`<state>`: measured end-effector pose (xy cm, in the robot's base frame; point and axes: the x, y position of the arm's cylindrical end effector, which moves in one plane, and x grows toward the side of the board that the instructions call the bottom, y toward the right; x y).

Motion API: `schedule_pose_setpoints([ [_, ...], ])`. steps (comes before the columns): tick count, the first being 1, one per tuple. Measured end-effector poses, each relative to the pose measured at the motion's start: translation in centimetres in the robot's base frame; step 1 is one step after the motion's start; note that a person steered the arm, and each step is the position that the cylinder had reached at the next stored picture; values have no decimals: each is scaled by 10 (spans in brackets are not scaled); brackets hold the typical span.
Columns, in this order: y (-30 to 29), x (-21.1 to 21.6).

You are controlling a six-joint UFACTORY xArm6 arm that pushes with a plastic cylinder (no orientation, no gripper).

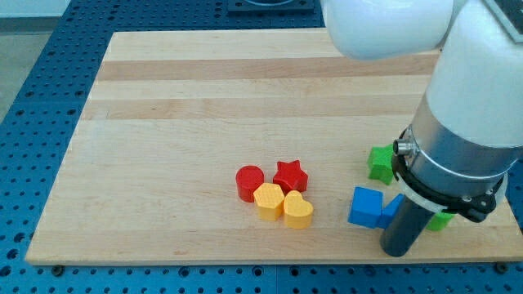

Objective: Push green circle slightly up

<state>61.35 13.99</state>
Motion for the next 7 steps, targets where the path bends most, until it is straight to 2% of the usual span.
schedule_pose_setpoints([
  [1,-1,-12],
  [2,-14,-48],
  [3,-15,-59],
  [5,1,-8],
  [7,59,2],
])
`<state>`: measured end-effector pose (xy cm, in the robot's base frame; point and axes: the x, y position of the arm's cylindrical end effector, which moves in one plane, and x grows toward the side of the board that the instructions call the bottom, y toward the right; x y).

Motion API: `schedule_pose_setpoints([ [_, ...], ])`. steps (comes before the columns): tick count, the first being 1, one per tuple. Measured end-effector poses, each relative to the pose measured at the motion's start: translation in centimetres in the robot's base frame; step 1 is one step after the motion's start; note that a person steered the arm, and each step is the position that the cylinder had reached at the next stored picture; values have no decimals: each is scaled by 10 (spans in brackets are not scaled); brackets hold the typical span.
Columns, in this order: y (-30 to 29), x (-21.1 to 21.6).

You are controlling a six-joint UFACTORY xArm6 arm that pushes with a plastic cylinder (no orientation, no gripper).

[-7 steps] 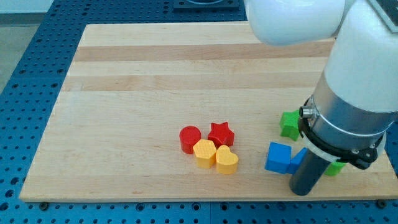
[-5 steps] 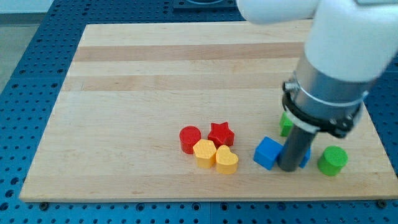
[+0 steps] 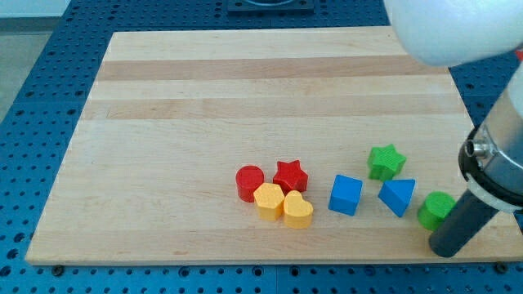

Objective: Push green circle slightly up

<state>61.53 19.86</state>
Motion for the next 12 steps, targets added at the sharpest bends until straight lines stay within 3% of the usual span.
schedule_pose_setpoints([
  [1,0,-1],
  [3,0,-60],
  [8,-5,-78],
  [12,-5,-155],
])
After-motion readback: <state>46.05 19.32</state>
